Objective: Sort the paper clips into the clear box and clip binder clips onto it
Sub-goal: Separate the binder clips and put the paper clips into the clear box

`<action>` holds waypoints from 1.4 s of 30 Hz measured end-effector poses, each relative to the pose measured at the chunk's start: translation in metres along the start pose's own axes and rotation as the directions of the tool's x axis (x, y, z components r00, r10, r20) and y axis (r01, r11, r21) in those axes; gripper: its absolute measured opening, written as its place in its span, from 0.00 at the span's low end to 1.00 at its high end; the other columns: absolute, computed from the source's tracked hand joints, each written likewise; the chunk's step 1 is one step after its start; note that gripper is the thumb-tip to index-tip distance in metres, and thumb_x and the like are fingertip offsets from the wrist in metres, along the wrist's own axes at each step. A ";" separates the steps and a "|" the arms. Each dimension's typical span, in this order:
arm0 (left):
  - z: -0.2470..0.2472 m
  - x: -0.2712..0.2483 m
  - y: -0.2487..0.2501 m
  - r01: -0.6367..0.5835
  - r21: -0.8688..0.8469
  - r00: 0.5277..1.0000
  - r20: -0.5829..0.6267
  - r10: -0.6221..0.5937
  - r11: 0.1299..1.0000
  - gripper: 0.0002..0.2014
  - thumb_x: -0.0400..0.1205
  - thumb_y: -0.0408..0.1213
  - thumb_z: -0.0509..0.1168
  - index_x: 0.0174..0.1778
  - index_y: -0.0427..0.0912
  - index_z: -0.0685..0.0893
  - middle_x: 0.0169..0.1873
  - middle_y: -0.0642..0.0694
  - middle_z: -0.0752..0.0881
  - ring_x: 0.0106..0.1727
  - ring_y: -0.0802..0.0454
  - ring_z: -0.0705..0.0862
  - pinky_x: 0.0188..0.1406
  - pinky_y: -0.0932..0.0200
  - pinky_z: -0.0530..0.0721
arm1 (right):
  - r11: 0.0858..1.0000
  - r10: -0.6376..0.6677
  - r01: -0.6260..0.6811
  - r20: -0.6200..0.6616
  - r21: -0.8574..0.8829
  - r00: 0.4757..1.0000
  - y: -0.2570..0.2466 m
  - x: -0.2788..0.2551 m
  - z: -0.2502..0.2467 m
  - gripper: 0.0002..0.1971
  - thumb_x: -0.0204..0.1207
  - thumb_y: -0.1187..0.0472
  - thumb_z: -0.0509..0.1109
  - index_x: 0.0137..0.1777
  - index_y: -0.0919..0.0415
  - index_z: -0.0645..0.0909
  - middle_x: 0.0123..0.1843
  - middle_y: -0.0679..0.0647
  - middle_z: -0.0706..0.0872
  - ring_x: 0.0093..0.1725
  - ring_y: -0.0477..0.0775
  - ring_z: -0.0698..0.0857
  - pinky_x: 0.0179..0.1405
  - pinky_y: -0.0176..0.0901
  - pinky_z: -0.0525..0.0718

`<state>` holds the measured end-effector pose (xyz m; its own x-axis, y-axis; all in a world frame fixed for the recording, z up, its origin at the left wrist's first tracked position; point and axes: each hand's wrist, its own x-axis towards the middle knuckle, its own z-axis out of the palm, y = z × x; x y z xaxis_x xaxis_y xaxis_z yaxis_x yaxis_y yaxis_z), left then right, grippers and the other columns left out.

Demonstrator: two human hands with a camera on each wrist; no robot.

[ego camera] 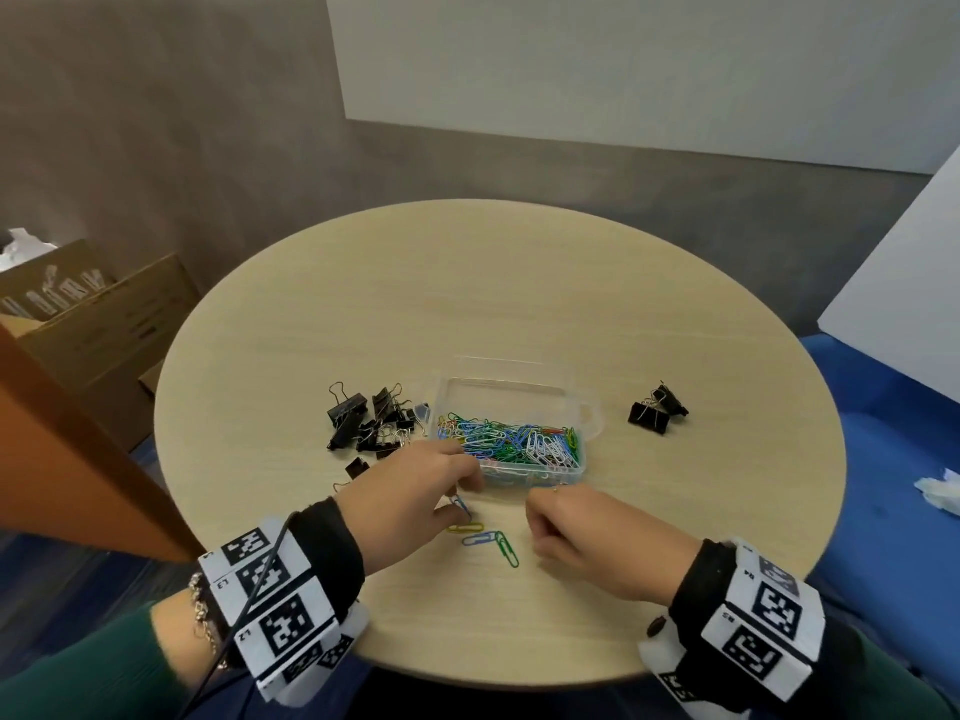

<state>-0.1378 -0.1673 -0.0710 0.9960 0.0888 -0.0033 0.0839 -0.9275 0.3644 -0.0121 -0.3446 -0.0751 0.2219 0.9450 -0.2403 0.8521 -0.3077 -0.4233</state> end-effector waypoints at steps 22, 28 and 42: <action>0.005 0.002 0.003 0.067 0.096 0.990 0.116 -0.078 0.993 0.12 0.80 0.32 0.66 0.59 0.47 0.81 0.55 0.52 0.80 0.53 0.54 0.80 0.54 0.55 0.82 | 0.984 0.172 -0.172 0.006 0.046 0.985 -0.014 0.015 0.012 0.11 0.79 0.59 0.61 0.42 0.66 0.78 0.41 0.61 0.85 0.42 0.64 0.82 0.38 0.50 0.78; 0.006 0.000 0.002 0.067 0.124 0.991 0.105 -0.080 0.990 0.08 0.80 0.35 0.66 0.54 0.49 0.79 0.51 0.55 0.80 0.49 0.58 0.77 0.45 0.58 0.79 | 0.557 0.317 -0.302 0.138 0.774 0.938 -0.019 0.011 -0.004 0.17 0.78 0.63 0.53 0.27 0.53 0.62 0.25 0.49 0.61 0.23 0.48 0.59 0.21 0.36 0.56; 0.006 0.001 -0.003 0.110 0.085 0.968 0.217 -0.126 0.990 0.06 0.82 0.37 0.63 0.53 0.46 0.81 0.54 0.50 0.82 0.56 0.51 0.79 0.54 0.55 0.80 | -0.488 0.259 0.084 0.053 0.869 0.964 -0.007 0.024 -0.024 0.08 0.68 0.69 0.54 0.33 0.66 0.74 0.31 0.59 0.78 0.22 0.49 0.74 0.16 0.35 0.76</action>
<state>-0.1365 -0.1660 -0.0774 0.9598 0.1243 -0.2516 0.1954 -0.9396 0.2811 -0.0011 -0.3176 -0.0569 0.4097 0.8258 -0.3875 -0.8092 0.1330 -0.5722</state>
